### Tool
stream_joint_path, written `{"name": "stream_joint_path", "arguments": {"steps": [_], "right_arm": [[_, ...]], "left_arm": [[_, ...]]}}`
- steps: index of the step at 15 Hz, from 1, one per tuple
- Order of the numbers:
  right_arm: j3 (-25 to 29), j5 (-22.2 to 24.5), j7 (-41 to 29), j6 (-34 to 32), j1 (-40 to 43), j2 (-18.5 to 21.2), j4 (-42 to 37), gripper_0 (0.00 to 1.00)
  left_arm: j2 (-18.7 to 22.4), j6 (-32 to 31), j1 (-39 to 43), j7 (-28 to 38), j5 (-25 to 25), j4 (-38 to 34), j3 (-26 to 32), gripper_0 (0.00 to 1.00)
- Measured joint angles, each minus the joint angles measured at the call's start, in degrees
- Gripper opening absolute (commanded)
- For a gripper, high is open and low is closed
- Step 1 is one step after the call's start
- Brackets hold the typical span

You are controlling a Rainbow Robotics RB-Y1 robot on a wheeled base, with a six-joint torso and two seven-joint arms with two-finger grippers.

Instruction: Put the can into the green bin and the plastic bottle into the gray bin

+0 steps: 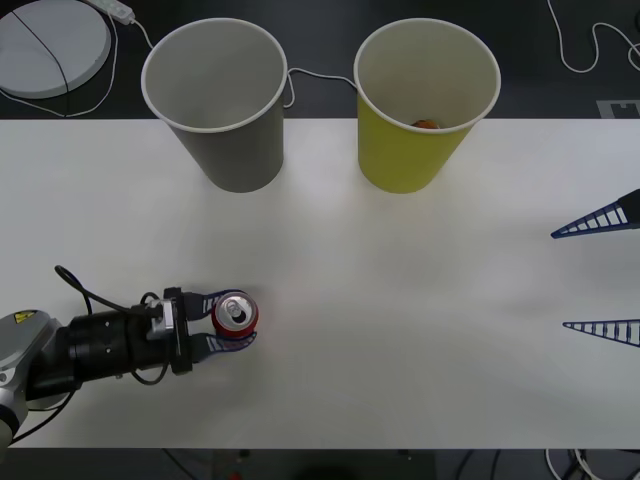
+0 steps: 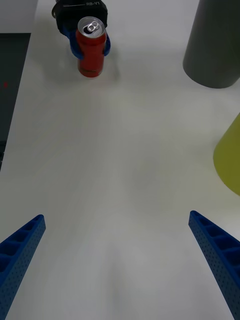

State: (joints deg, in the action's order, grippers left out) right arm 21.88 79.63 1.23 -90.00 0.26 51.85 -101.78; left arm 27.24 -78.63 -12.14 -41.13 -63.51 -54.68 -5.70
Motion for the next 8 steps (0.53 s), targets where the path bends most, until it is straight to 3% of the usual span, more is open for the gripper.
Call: {"name": "stream_joint_path", "arguments": {"steps": [5,8], "right_arm": [[0.0,0.0,0.0,0.0,0.0,0.0,0.0,1.00],[0.0,0.0,0.0,0.0,0.0,0.0,0.0,1.00]], "left_arm": [[1.0,0.0,0.0,1.0,-0.2,-1.2,0.5,0.00],[4.3,-0.3,0.1,6.2,-0.9,-4.7,0.5,0.00]]}}
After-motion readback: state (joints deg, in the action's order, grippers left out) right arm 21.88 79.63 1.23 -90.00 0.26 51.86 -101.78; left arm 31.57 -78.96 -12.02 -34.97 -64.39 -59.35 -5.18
